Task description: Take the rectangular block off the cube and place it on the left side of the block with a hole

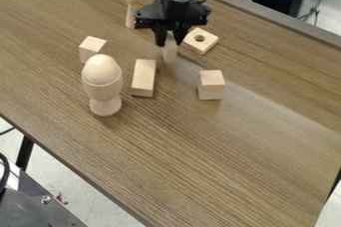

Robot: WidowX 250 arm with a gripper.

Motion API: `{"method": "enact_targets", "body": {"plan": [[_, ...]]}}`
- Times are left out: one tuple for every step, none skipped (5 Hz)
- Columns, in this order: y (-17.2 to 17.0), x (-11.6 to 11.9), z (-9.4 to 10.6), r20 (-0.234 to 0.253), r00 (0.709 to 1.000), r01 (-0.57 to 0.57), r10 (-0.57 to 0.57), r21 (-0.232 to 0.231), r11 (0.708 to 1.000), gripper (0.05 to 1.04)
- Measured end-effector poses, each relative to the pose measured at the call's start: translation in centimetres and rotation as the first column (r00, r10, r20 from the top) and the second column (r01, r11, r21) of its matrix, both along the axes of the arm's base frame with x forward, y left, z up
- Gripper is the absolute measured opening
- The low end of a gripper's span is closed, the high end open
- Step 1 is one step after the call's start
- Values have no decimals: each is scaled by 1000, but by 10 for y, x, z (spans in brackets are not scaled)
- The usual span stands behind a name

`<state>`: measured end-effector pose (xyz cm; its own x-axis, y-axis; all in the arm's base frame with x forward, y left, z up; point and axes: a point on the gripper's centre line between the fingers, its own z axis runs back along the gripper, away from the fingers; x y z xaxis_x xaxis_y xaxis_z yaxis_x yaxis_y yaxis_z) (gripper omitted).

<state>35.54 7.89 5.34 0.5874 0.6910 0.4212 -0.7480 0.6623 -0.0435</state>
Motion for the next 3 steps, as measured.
{"method": "enact_targets", "body": {"plan": [[13, 9, 5, 45, 998, -32, 33, -23, 999, 276], [23, 16, 5, 74, 995, -64, 69, -68, 996, 276], [30, 16, 0, 67, 996, -57, 64, -112, 992, 276]]}}
